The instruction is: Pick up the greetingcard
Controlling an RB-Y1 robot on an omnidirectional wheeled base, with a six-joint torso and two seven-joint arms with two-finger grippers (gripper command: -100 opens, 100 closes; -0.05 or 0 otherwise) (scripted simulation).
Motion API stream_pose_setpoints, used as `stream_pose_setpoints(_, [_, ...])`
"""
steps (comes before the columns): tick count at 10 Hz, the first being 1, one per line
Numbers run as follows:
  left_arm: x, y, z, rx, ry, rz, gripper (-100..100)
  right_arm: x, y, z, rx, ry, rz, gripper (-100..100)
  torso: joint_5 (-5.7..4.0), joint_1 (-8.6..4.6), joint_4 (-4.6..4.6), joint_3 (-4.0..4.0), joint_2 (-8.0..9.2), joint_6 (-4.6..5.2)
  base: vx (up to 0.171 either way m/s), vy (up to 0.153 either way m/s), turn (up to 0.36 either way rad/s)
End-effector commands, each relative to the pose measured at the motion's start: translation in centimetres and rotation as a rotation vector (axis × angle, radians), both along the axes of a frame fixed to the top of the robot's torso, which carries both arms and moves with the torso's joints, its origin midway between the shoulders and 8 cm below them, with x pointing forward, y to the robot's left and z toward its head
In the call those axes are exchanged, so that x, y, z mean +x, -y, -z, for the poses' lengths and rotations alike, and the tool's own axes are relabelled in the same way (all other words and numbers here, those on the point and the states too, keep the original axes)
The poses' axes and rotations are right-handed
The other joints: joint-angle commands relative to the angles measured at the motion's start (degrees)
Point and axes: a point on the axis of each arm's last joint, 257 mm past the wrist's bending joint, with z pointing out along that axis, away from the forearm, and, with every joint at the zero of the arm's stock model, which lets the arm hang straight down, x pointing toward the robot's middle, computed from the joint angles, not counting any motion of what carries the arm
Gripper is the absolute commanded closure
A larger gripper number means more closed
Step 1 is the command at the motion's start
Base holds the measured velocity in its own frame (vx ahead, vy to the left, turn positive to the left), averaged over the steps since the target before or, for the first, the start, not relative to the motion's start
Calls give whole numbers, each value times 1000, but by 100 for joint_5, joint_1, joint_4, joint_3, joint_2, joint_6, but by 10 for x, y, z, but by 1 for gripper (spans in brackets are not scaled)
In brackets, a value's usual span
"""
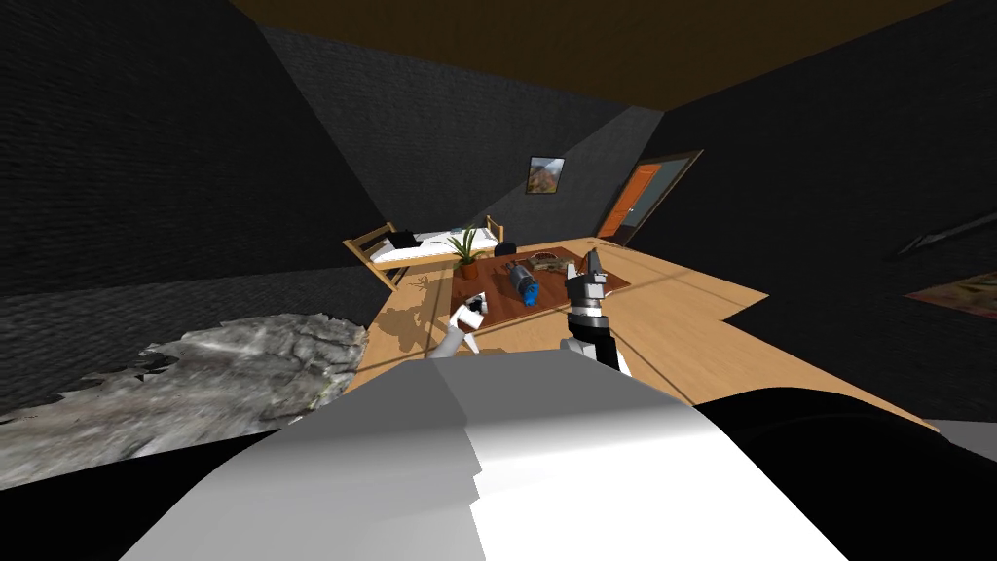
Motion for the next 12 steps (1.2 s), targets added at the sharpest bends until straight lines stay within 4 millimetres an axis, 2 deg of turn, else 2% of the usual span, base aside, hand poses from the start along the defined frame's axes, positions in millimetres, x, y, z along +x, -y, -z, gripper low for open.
stream_pose_setpoints(1, [3,4,1,6,-2,7,-100,0,0,0,0,0,0,0,0,0,0,0,0,0,-8,28,-22])
stream_pose_setpoints(2, [10,29,-7,25,21,42,-100,0,0,0,0,0,0,0,-2,-9,0,1,2,0,-26,66,224])
stream_pose_setpoints(4, [10,27,-6,28,15,40,-100,0,0,0,0,0,0,0,0,1,1,3,6,0,-13,42,50])
stream_pose_setpoints(5, [10,27,-5,28,15,40,100,0,0,0,0,0,0,0,-2,-11,0,2,4,-1,0,0,0])
stream_pose_setpoints(9, [9,27,-5,28,12,39,100,0,0,0,0,0,0,0,-2,-19,-2,-5,-8,2,0,0,0])
stream_pose_setpoints(10, [9,27,-5,28,12,38,0,0,0,0,0,0,0,0,-2,-18,-2,-6,-11,3,0,0,0])
stream_pose_setpoints(11, [3,4,1,6,-2,7,100,0,0,0,0,0,0,0,-2,-18,-2,-7,-13,3,24,-49,-257])
stream_pose_setpoints(12, [-1,-14,4,-6,-11,-19,100,0,0,0,0,0,0,0,1,-36,-9,-17,-25,15,34,-93,-339])
